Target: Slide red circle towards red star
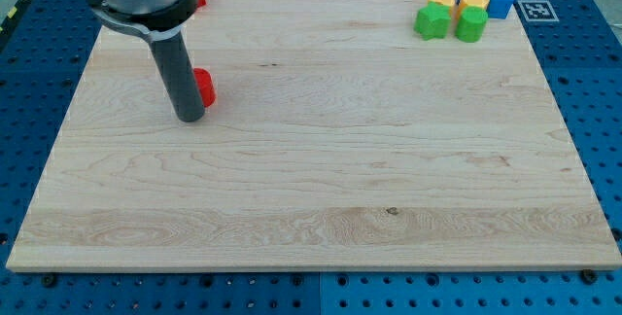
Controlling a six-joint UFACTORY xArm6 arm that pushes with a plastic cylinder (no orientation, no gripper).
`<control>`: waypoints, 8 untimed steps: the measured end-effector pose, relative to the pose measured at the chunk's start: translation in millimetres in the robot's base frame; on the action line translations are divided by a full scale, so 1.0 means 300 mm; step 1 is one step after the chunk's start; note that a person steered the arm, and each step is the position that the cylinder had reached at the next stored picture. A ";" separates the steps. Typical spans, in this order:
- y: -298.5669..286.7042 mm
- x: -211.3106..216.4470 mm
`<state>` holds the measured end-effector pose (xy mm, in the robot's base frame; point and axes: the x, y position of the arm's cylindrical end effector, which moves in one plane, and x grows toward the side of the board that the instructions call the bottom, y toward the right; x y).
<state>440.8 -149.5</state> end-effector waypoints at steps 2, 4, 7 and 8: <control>0.000 -0.088; 0.016 -0.198; 0.152 -0.398; 0.162 -0.472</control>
